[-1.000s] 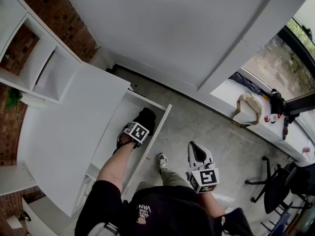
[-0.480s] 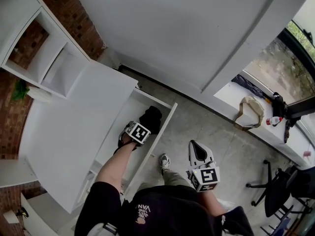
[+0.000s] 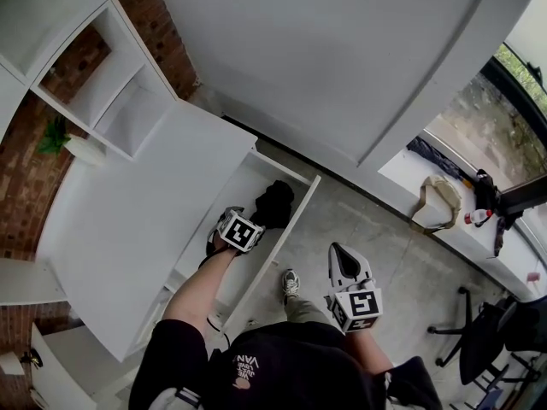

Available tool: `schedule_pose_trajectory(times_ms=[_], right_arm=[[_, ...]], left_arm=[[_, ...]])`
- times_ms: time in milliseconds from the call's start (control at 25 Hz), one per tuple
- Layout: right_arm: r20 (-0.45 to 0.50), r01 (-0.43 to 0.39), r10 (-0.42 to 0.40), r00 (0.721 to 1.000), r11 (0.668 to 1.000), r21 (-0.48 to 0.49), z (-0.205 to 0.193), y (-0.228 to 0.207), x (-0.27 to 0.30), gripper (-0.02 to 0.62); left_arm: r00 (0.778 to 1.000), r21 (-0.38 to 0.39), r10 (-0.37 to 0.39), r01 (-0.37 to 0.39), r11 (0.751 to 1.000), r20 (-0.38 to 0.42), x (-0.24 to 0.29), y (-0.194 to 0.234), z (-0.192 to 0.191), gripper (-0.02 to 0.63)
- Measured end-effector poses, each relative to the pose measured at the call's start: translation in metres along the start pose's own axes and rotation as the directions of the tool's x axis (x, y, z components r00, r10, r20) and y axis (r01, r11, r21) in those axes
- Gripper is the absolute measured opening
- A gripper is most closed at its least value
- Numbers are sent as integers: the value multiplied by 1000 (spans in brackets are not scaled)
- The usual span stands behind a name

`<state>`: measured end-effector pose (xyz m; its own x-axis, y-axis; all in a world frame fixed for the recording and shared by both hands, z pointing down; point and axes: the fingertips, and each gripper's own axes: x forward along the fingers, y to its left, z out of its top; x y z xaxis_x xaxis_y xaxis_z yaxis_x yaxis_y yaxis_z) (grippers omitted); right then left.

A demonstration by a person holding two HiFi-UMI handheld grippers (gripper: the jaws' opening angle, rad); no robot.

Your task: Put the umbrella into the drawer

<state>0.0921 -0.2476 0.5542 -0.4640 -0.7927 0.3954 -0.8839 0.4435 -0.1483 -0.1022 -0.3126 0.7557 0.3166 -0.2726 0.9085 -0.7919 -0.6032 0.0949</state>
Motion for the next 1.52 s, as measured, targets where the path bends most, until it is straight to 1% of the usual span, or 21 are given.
schedule_pose_trajectory(times_ms=[80,200,400,480,640,720,880,960,1000,1080,1200,1360,1520], right_arm=[[5,-2,2,1000,1000,-7,1,8,-4,-5],[15,-1,2,1000,1000,-13,3,21,-11,-5],[31,-1,2,1000,1000,-29,4,45,-24,-5],[39,-1,2,999,999,-34,6,56,-30,-5],[55,3,-1,998,999,-46,6,84,-47,-5],[64,8,-5,998,999,-53,6,95,-56,-5],[82,16,-11,997,998,-64,5,115,-74,-5],[92,13,-8,996,998,-55,7,126,-85,-5],[95,14,-9,995,998,-57,6,130,-90,-5],[94,27,-19,995,996,-82,3,137,-100,-5],[97,40,-30,995,994,-103,-1,150,-115,-5],[137,45,-32,990,995,-91,-2,171,-134,-5],[156,52,-38,987,995,-84,-8,191,-152,-5]], left_arm=[[998,-2,21,-21,1000,57,-15,2,4,318],[991,-18,49,-47,999,121,-47,2,9,318],[969,-35,66,-60,998,239,-88,-4,6,318],[956,-34,68,-61,998,285,-106,-8,4,311],[918,-30,82,-76,997,387,-147,-18,-4,286],[899,-26,85,-82,996,430,-166,-23,-8,248],[861,-33,90,-85,996,501,-199,-37,-19,199],[838,-36,97,-92,995,538,-216,-45,-27,160],[825,-39,101,-96,995,556,-225,-49,-31,131],[798,-47,113,-106,993,591,-243,-55,-39,92],[765,-60,128,-117,991,632,-267,-63,-56,61],[732,-71,136,-120,990,668,-294,-77,-82,40],[712,-70,146,-136,988,687,-316,-92,-108,23]])
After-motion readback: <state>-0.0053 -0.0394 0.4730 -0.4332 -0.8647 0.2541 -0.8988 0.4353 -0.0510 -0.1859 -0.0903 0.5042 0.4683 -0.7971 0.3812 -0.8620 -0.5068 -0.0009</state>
